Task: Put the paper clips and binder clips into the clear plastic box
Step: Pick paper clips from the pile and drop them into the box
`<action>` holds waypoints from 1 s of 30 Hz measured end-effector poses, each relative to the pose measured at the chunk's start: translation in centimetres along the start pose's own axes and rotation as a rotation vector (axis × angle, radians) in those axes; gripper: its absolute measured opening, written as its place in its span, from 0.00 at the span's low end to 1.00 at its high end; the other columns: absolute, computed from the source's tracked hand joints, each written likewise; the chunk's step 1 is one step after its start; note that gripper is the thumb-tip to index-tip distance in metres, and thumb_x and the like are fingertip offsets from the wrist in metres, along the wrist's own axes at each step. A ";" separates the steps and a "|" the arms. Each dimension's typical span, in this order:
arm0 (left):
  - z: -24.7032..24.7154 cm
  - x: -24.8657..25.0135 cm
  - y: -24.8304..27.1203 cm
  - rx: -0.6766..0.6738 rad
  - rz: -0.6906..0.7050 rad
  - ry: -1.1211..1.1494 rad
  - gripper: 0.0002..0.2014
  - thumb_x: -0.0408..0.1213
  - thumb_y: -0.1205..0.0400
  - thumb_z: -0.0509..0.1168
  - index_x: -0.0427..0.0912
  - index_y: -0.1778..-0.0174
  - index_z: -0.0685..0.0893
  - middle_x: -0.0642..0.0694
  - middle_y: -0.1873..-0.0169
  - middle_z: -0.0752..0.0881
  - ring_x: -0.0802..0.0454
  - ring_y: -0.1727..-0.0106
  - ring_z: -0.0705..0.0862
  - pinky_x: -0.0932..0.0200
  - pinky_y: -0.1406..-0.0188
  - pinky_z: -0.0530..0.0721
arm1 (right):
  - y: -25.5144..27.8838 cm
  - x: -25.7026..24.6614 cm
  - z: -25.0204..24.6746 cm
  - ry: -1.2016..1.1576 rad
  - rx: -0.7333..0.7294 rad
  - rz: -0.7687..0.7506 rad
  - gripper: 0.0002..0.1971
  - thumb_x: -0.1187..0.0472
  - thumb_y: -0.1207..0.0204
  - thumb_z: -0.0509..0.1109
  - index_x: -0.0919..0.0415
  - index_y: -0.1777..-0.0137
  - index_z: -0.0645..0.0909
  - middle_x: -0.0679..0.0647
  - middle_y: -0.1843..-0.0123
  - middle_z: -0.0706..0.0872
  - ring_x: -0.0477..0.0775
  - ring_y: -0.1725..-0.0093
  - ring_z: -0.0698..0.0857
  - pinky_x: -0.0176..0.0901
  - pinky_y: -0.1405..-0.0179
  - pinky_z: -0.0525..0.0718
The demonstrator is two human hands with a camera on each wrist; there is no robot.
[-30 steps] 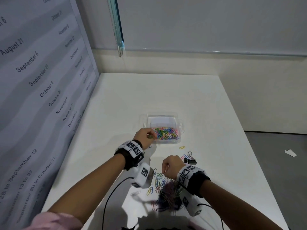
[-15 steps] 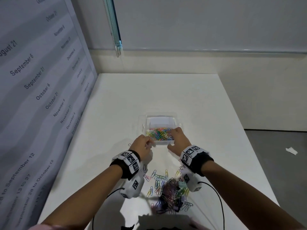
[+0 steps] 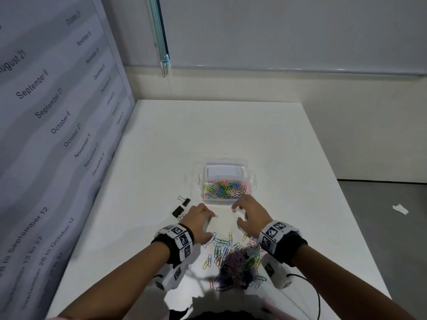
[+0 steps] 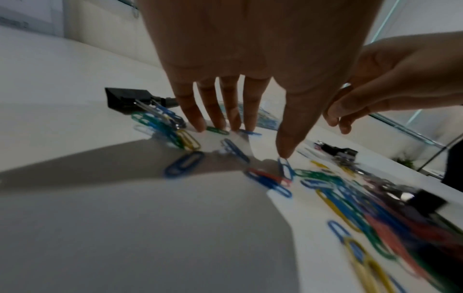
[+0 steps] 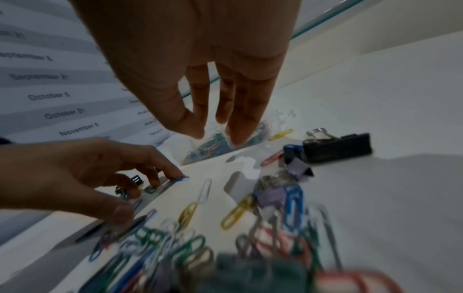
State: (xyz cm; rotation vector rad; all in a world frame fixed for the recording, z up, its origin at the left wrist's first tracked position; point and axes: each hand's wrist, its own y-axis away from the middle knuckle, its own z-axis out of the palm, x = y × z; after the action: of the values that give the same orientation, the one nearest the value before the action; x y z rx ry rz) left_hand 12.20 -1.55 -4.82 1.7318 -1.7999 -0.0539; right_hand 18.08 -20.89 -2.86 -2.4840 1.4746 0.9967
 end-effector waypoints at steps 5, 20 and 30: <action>1.5 0.8 1.8 -0.079 0.090 0.016 0.32 0.48 0.32 0.76 0.46 0.33 0.74 0.45 0.35 0.70 0.47 0.33 0.71 0.53 0.32 0.74 | 1.5 0.3 1.4 0.145 -0.315 -0.010 0.24 0.56 0.33 0.75 0.55 0.37 0.74 0.55 0.43 0.73 0.49 0.52 0.75 0.40 0.50 0.74; 4.8 1.5 4.2 0.022 -0.034 0.017 0.41 0.53 0.38 0.78 0.45 0.32 0.68 0.44 0.39 0.67 0.46 0.38 0.70 0.52 0.39 0.77 | 1.5 -2.1 4.3 0.092 -0.292 -0.011 0.08 0.64 0.31 0.70 0.59 0.52 0.84 0.51 0.54 0.81 0.55 0.49 0.83 0.38 0.54 0.74; 2.8 1.4 1.9 0.015 -0.041 0.133 0.08 0.32 0.20 0.63 0.40 0.47 0.80 0.49 0.53 0.71 0.42 0.42 0.80 0.53 0.40 0.78 | 1.8 -0.7 2.7 0.084 -0.200 0.035 0.18 0.57 0.31 0.74 0.54 0.40 0.79 0.51 0.47 0.75 0.46 0.53 0.75 0.36 0.50 0.75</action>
State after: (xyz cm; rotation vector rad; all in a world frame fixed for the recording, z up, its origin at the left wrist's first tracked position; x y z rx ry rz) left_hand 9.37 -3.68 -5.61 1.7406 -1.6728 0.0572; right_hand 15.03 -20.32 -4.16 -2.6761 1.5164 1.1098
